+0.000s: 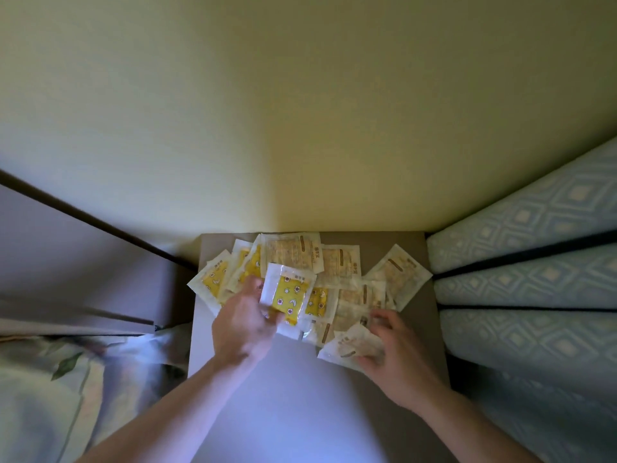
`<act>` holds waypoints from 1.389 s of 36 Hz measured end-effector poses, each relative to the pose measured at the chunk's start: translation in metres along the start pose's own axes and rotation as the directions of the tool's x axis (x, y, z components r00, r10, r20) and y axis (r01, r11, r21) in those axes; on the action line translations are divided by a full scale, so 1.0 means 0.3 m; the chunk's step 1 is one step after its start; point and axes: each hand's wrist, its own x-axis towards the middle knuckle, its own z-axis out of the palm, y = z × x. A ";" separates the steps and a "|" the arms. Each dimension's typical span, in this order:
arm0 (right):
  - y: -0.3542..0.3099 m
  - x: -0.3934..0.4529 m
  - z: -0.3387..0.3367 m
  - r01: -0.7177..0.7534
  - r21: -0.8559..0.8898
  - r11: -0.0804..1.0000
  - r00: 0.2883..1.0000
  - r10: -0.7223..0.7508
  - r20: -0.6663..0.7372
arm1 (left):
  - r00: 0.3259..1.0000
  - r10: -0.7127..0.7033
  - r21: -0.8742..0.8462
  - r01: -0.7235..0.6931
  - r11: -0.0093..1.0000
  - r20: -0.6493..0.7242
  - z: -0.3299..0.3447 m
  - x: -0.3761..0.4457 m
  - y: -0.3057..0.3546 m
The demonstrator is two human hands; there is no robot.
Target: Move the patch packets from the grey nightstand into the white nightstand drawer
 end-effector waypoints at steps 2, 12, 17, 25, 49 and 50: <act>-0.004 0.016 0.010 0.024 -0.046 0.999 0.999 -0.025 -0.028 | 1.000 -0.014 -0.025 0.014 1.000 0.007 -0.001 -0.002 0.004; -0.013 0.071 -0.009 0.054 -0.110 0.993 0.998 -0.049 0.040 | 0.956 0.294 0.035 -0.293 0.955 -0.003 -0.105 0.121 0.069; 0.003 0.060 0.008 0.035 0.052 0.998 0.999 -0.037 0.031 | 0.956 0.277 0.196 -0.291 0.937 0.098 -0.133 0.272 0.124; 0.026 -0.030 0.025 -0.082 0.354 0.932 0.996 0.064 0.063 | 0.929 0.281 0.287 -0.344 0.894 0.240 -0.063 0.305 0.087; -0.015 -0.193 0.054 -0.258 0.509 0.821 0.966 0.203 0.162 | 0.953 0.297 0.166 -0.303 0.939 0.056 -0.007 0.168 0.015; -0.014 -0.195 0.057 -0.259 0.518 0.815 0.965 0.206 0.159 | 0.952 0.298 0.156 -0.305 0.940 0.065 -0.003 0.165 0.019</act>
